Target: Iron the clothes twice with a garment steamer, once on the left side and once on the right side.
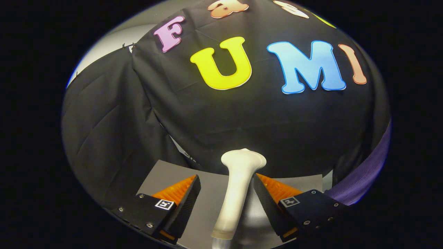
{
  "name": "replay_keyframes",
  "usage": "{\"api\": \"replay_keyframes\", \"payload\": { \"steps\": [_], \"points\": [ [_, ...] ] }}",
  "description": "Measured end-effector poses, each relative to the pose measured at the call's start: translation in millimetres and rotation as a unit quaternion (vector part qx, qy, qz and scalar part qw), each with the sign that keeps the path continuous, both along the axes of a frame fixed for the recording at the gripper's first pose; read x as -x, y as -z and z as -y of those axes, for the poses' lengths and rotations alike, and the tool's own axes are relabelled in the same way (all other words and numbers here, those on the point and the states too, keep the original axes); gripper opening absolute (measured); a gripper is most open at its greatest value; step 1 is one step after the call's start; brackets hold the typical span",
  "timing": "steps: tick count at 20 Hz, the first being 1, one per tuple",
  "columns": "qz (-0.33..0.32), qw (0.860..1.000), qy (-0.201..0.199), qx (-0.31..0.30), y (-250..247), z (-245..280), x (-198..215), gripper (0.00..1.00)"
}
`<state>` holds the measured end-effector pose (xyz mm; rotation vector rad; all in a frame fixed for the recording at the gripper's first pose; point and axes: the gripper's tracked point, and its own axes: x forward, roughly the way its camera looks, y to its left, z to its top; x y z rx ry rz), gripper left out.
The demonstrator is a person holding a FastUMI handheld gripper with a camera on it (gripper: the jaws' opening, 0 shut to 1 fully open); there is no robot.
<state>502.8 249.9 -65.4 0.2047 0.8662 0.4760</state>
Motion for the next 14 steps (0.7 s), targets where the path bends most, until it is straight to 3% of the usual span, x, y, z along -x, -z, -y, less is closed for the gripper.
{"api": "replay_keyframes", "payload": {
  "steps": [6,8,11,14],
  "points": [
    [-0.065,0.998,-0.004,-0.008,38.1,-4.1,1.7,0.91],
    [-0.079,0.997,-0.007,-0.01,45.7,-6.0,2.4,0.83],
    [-0.103,0.995,0.0,-0.017,56.2,-8.6,3.5,0.57],
    [-0.141,0.988,0.01,-0.065,61.1,-17.0,3.1,0.55]
  ]
}}
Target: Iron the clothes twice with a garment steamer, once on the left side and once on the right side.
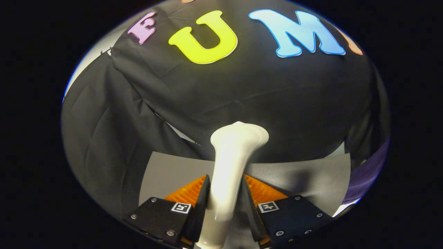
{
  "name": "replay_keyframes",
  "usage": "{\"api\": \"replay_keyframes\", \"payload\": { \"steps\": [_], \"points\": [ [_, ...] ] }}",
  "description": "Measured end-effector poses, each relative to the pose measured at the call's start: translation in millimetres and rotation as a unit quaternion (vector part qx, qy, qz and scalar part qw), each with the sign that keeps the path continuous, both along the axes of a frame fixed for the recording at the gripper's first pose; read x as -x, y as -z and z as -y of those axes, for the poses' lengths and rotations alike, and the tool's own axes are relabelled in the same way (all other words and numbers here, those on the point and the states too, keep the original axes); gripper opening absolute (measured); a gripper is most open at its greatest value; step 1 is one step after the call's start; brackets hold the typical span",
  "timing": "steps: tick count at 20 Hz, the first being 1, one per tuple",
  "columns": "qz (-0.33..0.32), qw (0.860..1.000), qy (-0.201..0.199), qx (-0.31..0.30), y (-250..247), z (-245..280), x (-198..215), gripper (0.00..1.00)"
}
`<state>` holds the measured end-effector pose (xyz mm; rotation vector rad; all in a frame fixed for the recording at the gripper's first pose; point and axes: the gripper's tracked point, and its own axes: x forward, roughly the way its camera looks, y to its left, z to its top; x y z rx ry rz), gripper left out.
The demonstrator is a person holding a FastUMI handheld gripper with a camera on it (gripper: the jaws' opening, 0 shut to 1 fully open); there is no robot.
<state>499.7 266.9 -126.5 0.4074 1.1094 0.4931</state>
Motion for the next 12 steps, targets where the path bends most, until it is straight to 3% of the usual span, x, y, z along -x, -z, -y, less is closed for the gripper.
{"api": "replay_keyframes", "payload": {
  "steps": [3,6,12],
  "points": [
    [-0.03,0.999,0.008,-0.036,-0.8,-2.8,3.1,0.49],
    [-0.026,0.998,0.017,-0.055,-8.5,-4.0,4.8,0.35],
    [0.056,0.996,0.02,-0.063,-58.4,11.0,35.5,0.33]
  ]
}}
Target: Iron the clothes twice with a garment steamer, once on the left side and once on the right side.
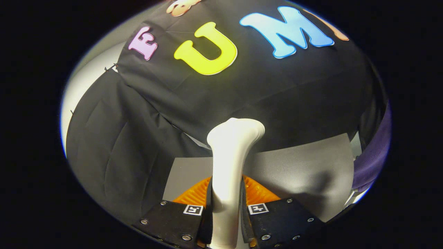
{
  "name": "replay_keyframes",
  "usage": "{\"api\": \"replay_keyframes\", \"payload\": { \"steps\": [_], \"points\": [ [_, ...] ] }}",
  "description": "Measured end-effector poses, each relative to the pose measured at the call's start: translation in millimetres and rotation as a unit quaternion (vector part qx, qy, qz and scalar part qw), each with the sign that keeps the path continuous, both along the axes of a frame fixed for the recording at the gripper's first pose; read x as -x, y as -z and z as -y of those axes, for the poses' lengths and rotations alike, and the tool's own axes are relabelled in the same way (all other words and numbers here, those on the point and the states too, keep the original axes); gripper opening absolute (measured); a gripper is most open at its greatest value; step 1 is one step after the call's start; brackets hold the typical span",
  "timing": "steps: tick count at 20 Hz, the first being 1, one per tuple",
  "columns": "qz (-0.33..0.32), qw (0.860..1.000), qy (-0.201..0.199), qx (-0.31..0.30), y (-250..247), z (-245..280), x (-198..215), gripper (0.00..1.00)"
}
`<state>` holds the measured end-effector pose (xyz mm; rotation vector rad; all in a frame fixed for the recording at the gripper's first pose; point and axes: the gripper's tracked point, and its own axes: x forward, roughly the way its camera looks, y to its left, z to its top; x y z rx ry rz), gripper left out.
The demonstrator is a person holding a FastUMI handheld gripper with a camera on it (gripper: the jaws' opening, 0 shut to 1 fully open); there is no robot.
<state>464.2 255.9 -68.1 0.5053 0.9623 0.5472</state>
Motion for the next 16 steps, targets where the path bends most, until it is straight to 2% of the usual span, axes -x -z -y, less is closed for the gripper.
{"api": "replay_keyframes", "payload": {
  "steps": [9,16],
  "points": [
    [0.116,0.993,0.024,0.024,-62.3,57.4,70.8,0.33],
    [0.159,0.986,0.03,0.028,-95.6,95.4,147.3,0.32]
  ]
}}
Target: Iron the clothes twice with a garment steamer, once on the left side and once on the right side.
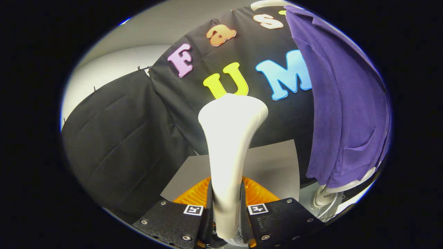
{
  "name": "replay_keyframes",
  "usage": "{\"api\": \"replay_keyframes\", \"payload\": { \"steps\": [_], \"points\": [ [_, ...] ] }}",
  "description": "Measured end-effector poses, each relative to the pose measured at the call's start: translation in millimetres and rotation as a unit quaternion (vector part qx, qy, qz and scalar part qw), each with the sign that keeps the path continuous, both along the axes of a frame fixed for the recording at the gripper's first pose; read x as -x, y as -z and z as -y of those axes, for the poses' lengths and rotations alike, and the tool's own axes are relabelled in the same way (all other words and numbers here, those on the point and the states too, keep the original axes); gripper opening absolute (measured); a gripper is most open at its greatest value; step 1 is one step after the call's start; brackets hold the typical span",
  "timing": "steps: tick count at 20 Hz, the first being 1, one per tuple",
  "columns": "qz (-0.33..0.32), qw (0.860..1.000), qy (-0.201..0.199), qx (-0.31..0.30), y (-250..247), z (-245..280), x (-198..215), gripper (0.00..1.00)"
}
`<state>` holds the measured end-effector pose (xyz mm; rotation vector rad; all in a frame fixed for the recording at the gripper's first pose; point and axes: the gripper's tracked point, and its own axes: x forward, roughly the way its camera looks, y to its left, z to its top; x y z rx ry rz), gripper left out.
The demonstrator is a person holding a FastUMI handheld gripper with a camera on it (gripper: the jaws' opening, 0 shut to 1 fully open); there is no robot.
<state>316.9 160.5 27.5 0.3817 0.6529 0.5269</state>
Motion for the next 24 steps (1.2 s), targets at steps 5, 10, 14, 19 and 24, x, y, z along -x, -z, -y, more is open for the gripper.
{"api": "replay_keyframes", "payload": {
  "steps": [5,10,14,19,24],
  "points": [
    [0.048,0.998,0.028,0.01,-8.0,33.2,56.2,0.32],
    [0.081,0.995,0.042,0.03,-1.9,60.6,114.1,0.32],
    [0.092,0.994,0.056,0.034,7.9,79.8,152.6,0.32],
    [0.122,0.989,0.078,0.038,8.1,101.6,179.1,0.32],
    [0.13,0.987,0.084,0.039,3.8,117.1,182.1,0.32]
  ]
}}
